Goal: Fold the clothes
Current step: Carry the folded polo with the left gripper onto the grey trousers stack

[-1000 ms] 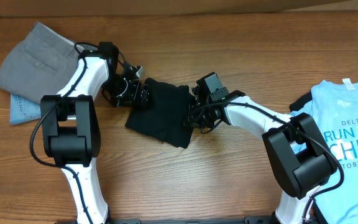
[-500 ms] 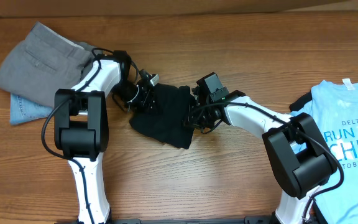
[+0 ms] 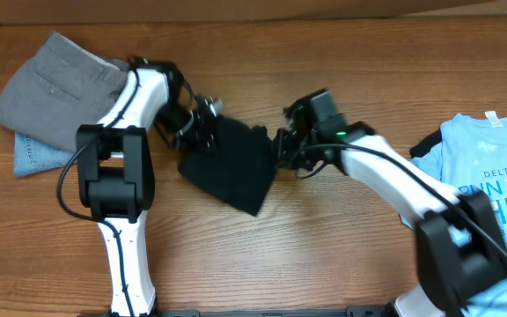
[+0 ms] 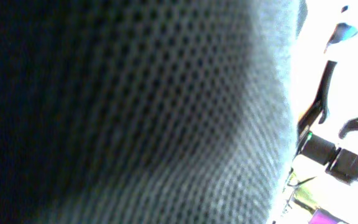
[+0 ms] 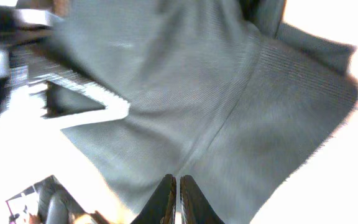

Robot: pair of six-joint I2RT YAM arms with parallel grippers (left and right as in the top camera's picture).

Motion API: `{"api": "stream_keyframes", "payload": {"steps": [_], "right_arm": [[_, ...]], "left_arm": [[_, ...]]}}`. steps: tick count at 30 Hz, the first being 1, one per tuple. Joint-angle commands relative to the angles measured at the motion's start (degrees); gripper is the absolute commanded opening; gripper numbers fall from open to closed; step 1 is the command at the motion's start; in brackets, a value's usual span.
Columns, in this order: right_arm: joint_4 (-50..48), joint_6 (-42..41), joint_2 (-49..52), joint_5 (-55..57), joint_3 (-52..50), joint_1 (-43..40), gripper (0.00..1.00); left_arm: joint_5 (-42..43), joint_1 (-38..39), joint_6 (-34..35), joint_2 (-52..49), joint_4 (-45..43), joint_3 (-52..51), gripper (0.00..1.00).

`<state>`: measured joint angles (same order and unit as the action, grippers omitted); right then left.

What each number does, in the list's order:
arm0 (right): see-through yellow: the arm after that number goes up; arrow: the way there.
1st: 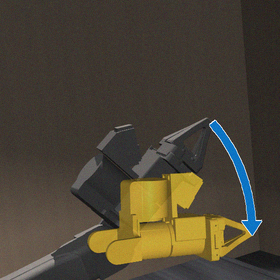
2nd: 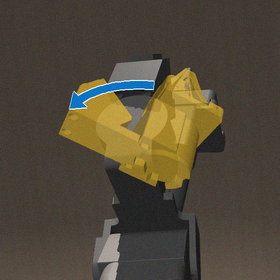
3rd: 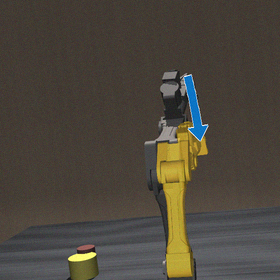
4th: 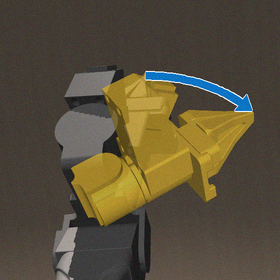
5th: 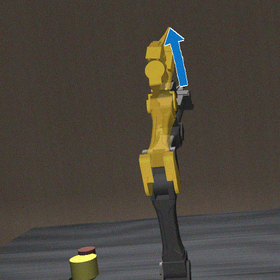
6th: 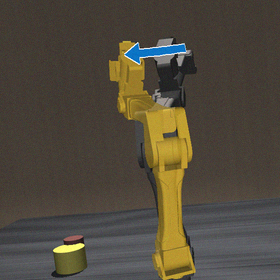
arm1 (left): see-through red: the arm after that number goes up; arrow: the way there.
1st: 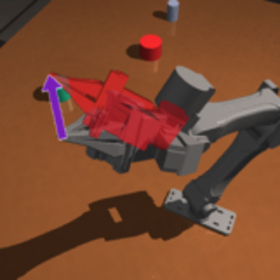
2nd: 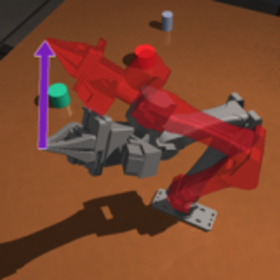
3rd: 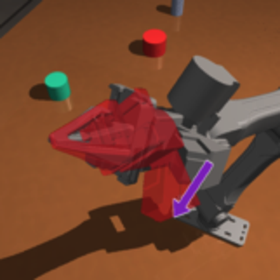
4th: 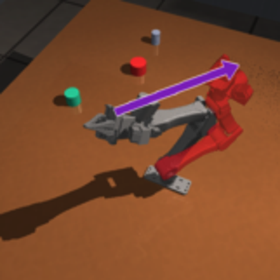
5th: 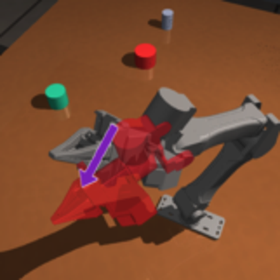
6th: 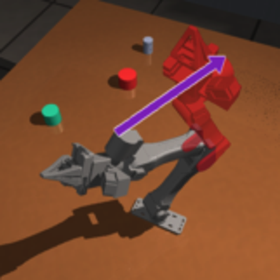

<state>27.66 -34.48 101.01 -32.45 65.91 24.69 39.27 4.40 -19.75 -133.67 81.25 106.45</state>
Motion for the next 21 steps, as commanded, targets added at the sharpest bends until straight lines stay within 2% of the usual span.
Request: {"api": "stream_keyframes", "payload": {"steps": [1,5,9,14,18,21], "right_arm": [[0.2,0.5,-7.7,-0.6,0.2,-2.1,0.08],[0.8,0.4,-9.5,-0.7,0.2,-3.1,0.08],[2.1,0.4,-9.5,0.9,0.2,-3.1,0.08],[3.7,0.4,-9.5,1.5,0.2,-3.1,0.08],[5.7,0.4,-9.5,1.7,0.2,-3.1,0.08],[6.6,0.4,-9.5,2.4,0.2,-3.1,0.08]], "left_arm": [[1.8,-3.9,0.4,1.5,2.6,11.9,0.04],[2.6,-7.7,6.2,1.5,2.2,22.8,0.04],[1.7,-12.0,13.6,1.5,-2.9,28.9,0.04],[0.8,-19.0,22.5,1.3,-12.6,29.7,0.04],[-0.6,-24.6,25.2,1.3,-17.3,29.7,0.04],[-3.0,-28.3,26.2,1.3,-17.6,29.7,0.04]]}}
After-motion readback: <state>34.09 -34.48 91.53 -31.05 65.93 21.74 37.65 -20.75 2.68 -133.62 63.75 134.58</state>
